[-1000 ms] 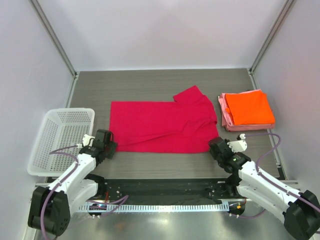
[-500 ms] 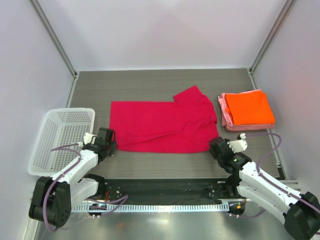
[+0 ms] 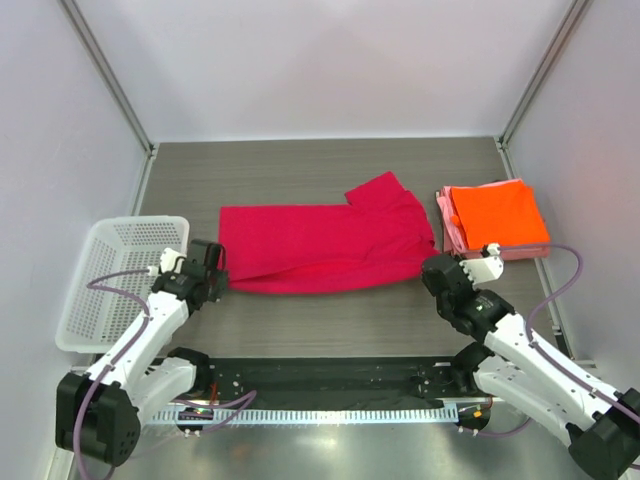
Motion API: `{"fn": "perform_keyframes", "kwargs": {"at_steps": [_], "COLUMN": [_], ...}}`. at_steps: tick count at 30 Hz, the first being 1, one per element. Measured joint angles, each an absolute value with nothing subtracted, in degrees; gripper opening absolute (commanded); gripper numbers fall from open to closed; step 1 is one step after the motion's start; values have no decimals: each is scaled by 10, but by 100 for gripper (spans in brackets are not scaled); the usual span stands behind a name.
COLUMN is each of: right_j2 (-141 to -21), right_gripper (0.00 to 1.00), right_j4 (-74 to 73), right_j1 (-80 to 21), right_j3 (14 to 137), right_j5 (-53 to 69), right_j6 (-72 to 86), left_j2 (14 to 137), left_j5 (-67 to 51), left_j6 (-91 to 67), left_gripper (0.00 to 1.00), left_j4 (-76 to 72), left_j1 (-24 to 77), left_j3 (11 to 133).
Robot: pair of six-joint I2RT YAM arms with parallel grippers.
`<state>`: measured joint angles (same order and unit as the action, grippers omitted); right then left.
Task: Fold and stack the t-shirts
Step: Fold the tshirt
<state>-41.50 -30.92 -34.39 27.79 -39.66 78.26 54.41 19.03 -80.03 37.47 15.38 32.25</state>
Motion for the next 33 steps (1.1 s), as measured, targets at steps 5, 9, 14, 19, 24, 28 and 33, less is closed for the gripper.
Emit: {"fn": "perform_keyframes", "kwargs": {"at_steps": [5,9,14,19,24,28,33], "right_j2": [-411,-390,-375,-378,-378,-378,-378], "right_gripper": [1,1,1,1,1,1,1], "right_j4": [-331,-345,-362,-369,-369,-369,-369], "right_j1": [-344,-344,-344,-344,-344,-344,-344], "right_j3": [307,294,242,227,227,227,227], "right_j5": [-414,-413,-402,-397,-397,-396,-396], "right_j6": [765,768,782,789,794,795,795], "left_j2": [543,544,546,554,545,533,523], "left_j5": [191,188,170,158,154,154,157], "left_j6": [-785,-776,-775,-775,-785,-794,-795], "left_gripper": [7,37,45,45,45,44,44], "left_j4": [398,407,405,399,394,394,414], "left_j1": [154,154,154,174,198,205,206], "left_j3": [351,336,286,269,254,246,248]}}
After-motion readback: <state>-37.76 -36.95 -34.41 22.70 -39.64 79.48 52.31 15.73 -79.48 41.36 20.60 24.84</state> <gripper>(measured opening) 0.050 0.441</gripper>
